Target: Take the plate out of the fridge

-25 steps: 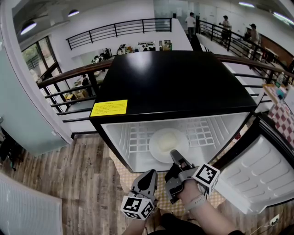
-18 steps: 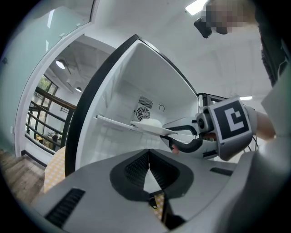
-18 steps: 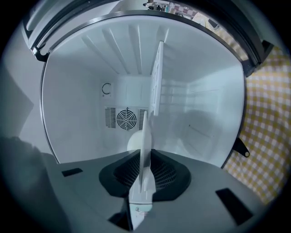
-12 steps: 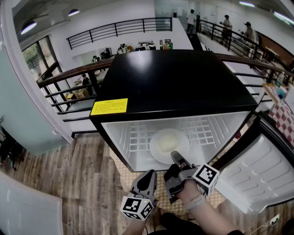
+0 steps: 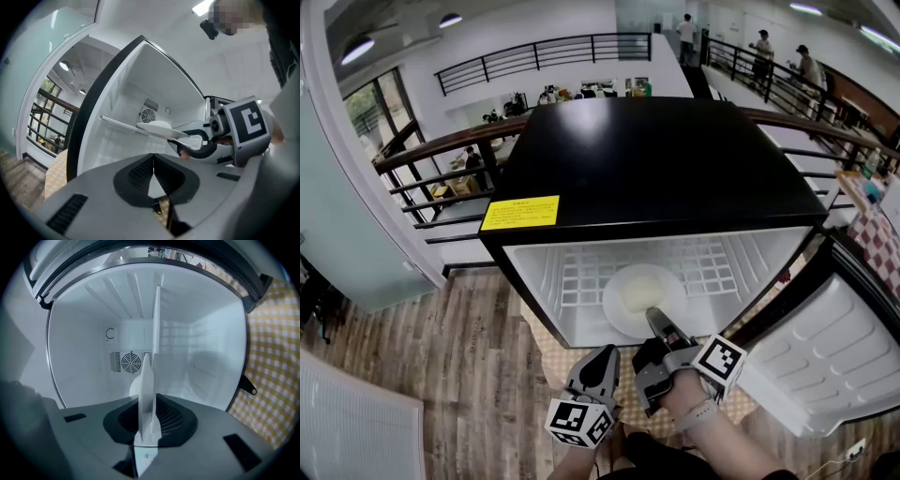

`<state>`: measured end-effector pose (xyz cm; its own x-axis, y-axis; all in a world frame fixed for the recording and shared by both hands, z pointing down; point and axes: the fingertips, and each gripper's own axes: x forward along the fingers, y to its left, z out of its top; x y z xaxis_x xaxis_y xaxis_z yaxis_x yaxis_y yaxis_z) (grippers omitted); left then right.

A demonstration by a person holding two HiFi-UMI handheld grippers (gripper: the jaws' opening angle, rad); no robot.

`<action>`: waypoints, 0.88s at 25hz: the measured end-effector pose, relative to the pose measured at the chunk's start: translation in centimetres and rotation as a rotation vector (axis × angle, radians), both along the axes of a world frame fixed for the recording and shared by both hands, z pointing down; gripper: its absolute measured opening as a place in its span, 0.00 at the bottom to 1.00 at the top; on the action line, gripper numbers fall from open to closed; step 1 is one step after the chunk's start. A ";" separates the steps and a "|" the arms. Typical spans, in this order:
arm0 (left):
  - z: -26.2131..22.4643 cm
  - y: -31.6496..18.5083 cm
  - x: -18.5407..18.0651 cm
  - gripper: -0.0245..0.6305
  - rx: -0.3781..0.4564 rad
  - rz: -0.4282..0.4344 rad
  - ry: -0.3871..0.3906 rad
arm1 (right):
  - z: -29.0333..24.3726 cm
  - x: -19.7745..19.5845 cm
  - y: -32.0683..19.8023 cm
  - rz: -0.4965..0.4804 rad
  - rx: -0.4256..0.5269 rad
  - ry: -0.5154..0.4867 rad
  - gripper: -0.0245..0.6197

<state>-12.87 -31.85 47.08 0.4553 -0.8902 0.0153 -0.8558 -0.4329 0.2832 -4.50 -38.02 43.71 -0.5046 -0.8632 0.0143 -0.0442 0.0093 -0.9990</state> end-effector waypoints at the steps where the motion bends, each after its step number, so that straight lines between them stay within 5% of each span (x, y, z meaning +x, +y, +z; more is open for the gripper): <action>1: 0.0 0.0 0.0 0.05 -0.001 0.000 0.000 | 0.0 -0.1 0.0 -0.001 0.005 -0.012 0.12; 17: 0.4 0.2 0.0 0.05 -0.015 0.003 -0.007 | -0.3 0.0 0.7 0.048 0.042 -0.055 0.11; 22: 0.5 0.3 0.0 0.05 -0.017 0.007 -0.004 | -0.1 -0.4 0.7 0.035 0.052 -0.141 0.11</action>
<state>-12.86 -31.56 47.53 0.4613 -0.8867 0.0322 -0.8539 -0.4339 0.2874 -4.95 -37.34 43.63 -0.4680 -0.8781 -0.1000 0.0952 0.0624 -0.9935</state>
